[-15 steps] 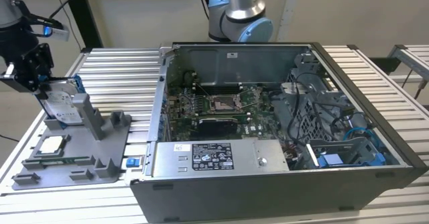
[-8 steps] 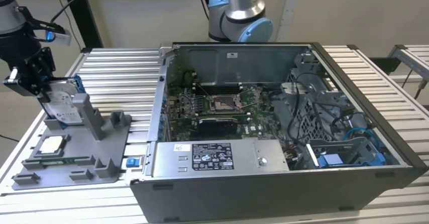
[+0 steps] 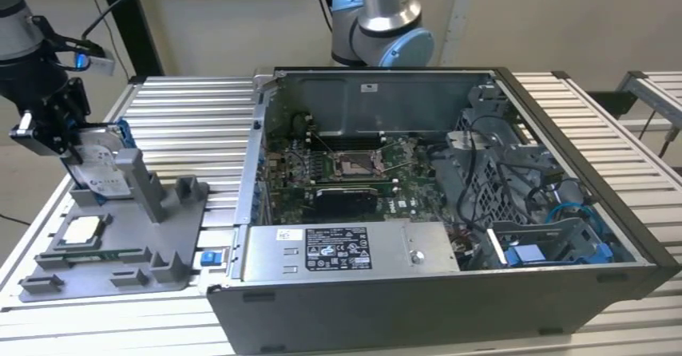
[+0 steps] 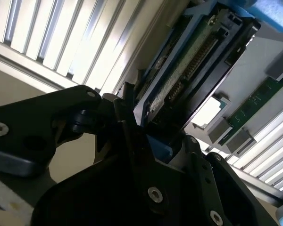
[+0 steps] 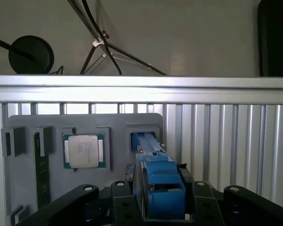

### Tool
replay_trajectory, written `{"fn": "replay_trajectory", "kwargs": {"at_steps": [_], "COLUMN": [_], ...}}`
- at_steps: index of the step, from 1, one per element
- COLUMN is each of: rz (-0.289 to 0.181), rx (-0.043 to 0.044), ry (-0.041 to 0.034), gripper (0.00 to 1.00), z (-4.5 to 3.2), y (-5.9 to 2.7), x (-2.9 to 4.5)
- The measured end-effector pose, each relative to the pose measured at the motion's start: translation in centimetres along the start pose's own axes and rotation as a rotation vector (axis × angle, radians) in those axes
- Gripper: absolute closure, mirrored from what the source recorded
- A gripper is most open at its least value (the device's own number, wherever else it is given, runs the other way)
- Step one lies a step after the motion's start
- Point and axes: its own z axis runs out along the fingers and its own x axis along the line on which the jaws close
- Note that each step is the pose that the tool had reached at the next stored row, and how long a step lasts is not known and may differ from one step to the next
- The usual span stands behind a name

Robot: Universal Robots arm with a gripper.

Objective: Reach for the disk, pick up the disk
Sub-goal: 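Pick up the disk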

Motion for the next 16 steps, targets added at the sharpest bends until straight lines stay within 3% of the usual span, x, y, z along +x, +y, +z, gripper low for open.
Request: {"fn": "replay_trajectory", "kwargs": {"at_steps": [16], "rz": [0.0], "rx": [-0.0011], "ry": [-0.0004], "gripper": [0.0], "z": [1.02], "y": [-0.01], "x": [0.04]}}
